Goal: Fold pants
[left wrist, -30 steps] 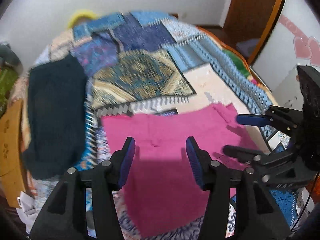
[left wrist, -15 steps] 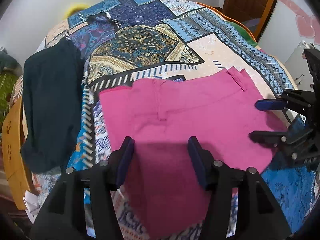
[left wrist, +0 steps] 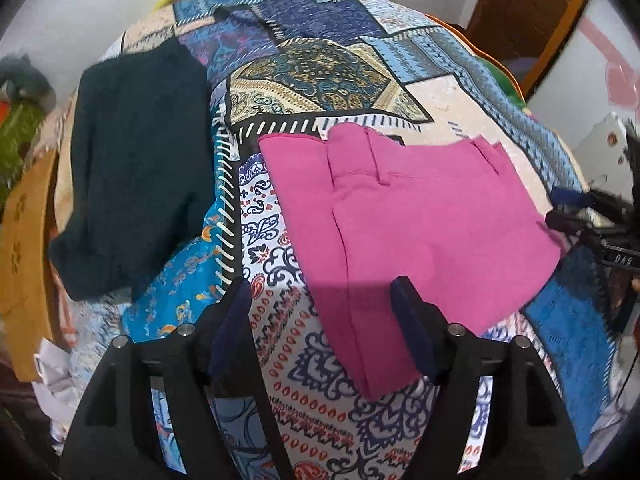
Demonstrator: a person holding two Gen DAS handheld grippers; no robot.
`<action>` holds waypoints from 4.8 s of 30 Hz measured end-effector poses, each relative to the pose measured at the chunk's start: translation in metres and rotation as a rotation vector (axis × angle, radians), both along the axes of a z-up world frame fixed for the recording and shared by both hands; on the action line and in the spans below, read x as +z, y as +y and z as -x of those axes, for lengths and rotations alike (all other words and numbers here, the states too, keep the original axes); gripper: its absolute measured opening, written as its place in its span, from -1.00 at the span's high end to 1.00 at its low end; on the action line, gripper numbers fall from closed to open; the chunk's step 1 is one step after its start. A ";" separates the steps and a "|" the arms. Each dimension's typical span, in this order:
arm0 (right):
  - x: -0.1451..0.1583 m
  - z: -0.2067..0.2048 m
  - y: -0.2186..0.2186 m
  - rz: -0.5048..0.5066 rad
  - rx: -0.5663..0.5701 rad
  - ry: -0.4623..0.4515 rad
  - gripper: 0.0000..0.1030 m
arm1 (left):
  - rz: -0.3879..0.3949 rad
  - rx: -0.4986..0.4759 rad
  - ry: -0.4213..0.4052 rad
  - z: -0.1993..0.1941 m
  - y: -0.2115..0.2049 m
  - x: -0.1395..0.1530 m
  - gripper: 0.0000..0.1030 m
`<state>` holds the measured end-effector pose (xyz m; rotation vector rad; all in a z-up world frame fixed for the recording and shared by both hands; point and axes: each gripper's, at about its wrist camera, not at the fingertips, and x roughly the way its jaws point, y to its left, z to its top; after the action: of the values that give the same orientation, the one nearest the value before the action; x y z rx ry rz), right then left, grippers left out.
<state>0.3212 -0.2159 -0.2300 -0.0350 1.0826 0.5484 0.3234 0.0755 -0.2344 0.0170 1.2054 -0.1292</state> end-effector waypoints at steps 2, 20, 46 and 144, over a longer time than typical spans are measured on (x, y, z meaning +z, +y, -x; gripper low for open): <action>-0.003 -0.007 0.000 -0.018 -0.020 0.022 -0.25 | 0.046 0.023 0.011 -0.007 0.003 -0.001 -0.40; -0.030 -0.037 0.034 -0.016 -0.019 0.067 0.03 | 0.145 0.048 0.035 -0.043 -0.006 -0.022 0.12; 0.086 -0.028 0.082 -0.085 0.058 -0.205 0.78 | 0.083 0.175 -0.248 -0.016 0.054 0.078 0.80; 0.241 0.227 0.144 -0.407 0.096 -0.812 -1.00 | -0.124 0.375 -1.032 0.320 0.035 0.266 -1.00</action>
<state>0.0943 -0.0721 0.0108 0.0452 0.1700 0.7439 0.0036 0.1101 0.0313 -0.0324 0.1690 0.2652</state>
